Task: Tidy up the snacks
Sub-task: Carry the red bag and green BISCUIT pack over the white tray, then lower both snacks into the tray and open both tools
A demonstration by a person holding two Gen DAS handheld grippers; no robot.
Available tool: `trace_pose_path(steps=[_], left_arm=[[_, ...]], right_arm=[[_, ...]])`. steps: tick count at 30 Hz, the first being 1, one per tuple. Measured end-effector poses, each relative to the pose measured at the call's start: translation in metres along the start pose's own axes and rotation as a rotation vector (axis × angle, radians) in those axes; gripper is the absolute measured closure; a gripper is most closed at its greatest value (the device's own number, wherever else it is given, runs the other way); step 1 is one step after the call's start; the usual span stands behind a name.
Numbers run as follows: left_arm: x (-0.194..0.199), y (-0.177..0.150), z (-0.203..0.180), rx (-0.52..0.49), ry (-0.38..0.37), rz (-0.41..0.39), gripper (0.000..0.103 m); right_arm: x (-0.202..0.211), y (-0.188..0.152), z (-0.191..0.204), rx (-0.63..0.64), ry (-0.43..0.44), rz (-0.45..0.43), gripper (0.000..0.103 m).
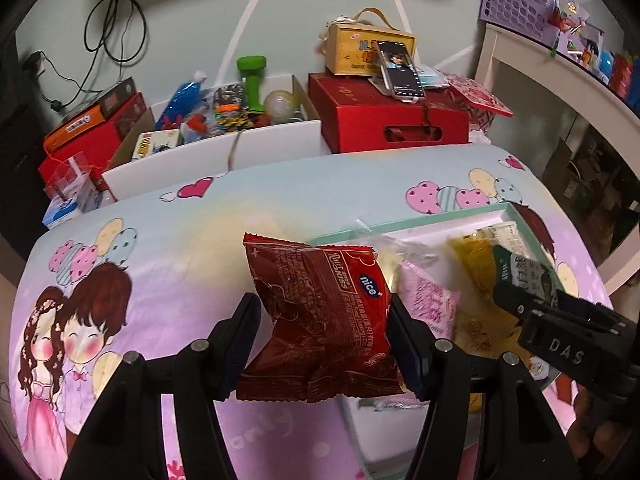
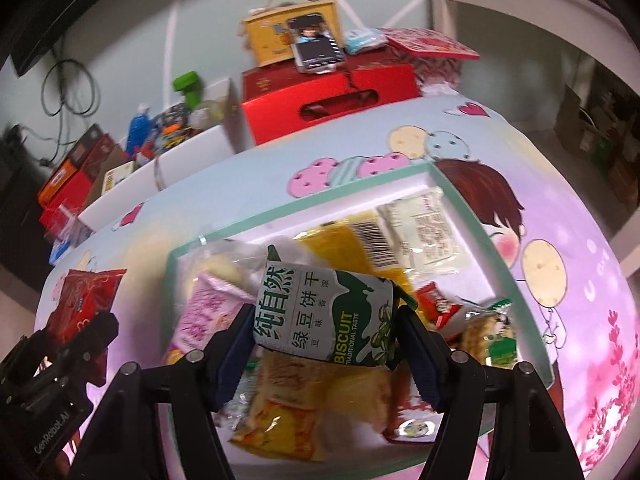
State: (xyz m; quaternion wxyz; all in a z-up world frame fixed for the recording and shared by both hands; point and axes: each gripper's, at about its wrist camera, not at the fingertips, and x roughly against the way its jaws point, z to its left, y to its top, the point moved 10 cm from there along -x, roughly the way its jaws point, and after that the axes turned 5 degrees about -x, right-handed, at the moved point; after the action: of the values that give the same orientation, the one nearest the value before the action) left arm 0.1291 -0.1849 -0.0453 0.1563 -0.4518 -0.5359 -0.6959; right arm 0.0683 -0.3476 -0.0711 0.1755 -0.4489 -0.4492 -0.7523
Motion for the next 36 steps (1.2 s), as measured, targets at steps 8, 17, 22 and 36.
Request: trace_pose_path(steps=[8,17,22,36], left_arm=[[-0.007,0.015,-0.03,-0.055,-0.056,-0.008,0.039],[-0.013,0.017,-0.051,-0.086,-0.102,-0.013,0.039],[-0.015,0.017,-0.052,-0.073,-0.12,-0.006,0.039],[-0.023,0.012,-0.059,-0.072,-0.153,0.022,0.039]], right_arm=[[-0.004,0.003,-0.006,-0.019,0.008,0.009,0.03],[-0.006,0.003,-0.014,-0.025,-0.028,0.015,0.03],[-0.007,0.001,-0.016,-0.023,-0.039,0.022,0.03],[-0.013,-0.004,-0.026,-0.034,-0.073,0.053,0.029]])
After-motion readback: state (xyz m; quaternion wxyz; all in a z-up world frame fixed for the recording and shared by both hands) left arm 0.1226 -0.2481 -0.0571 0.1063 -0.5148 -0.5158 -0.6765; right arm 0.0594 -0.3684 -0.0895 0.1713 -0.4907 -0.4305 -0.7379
